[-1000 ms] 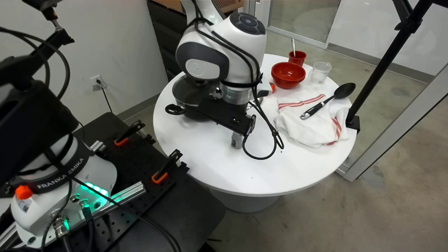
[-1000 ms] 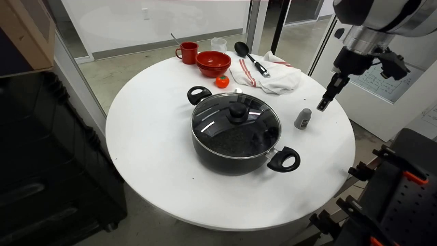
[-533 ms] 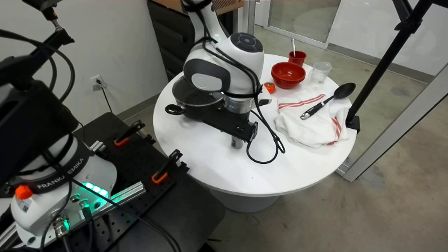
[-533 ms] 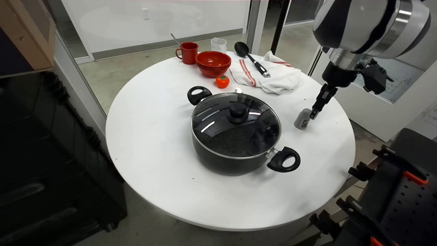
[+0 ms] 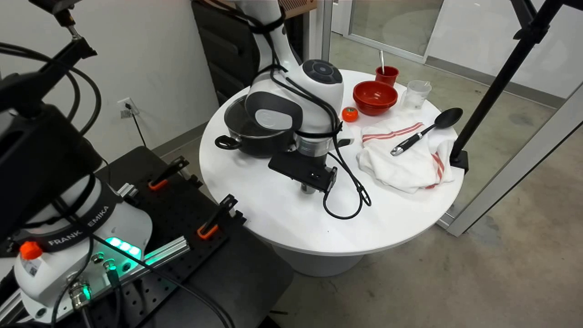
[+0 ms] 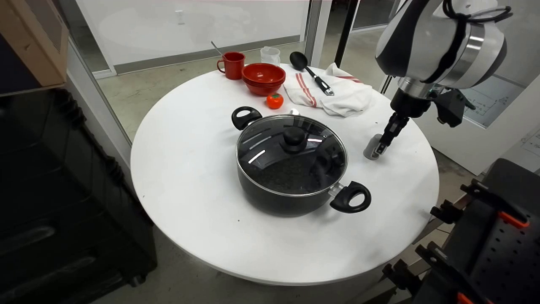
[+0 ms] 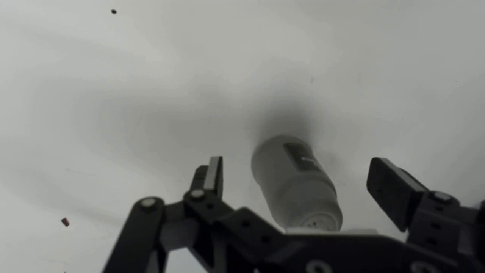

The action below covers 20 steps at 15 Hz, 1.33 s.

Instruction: Move the grey shaker to the center of the table

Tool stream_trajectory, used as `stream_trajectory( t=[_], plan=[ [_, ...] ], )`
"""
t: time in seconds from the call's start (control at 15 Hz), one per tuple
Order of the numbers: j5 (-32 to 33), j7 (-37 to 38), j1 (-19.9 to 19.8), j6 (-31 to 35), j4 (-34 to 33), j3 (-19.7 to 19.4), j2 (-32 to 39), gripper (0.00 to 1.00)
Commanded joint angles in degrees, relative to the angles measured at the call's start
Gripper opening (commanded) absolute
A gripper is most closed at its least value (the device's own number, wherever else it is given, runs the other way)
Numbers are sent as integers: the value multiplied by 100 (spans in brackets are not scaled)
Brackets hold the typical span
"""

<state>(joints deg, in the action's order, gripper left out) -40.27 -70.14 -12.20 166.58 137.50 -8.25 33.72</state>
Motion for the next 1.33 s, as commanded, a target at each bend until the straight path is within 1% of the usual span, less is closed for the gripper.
stream_trajectory(
  t=[0.0, 0.07, 0.13, 0.2, 0.27, 0.4, 0.6, 0.73, 0.8, 1.07, 1.27],
  plan=[
    [-186, -279, -333, 160, -160, 365, 156, 99],
    [-180, -281, -400, 151, -174, 444, 160, 98],
    [-191, -289, -475, 158, -187, 530, 162, 87],
    [-200, -290, -547, 160, -201, 611, 159, 73],
    [-183, -285, -598, 154, -215, 668, 161, 72],
    [-151, -237, -676, 144, -228, 747, 154, 59],
    [-57, -60, -599, 195, -207, 656, 145, 34],
    [12, 82, -466, 253, -158, 517, 108, 20],
    [62, 192, -366, 242, -118, 412, 69, 18],
    [315, 816, 295, -64, 118, -149, -284, 18],
    [286, 989, 649, -309, 287, -124, -794, 18]
  ],
)
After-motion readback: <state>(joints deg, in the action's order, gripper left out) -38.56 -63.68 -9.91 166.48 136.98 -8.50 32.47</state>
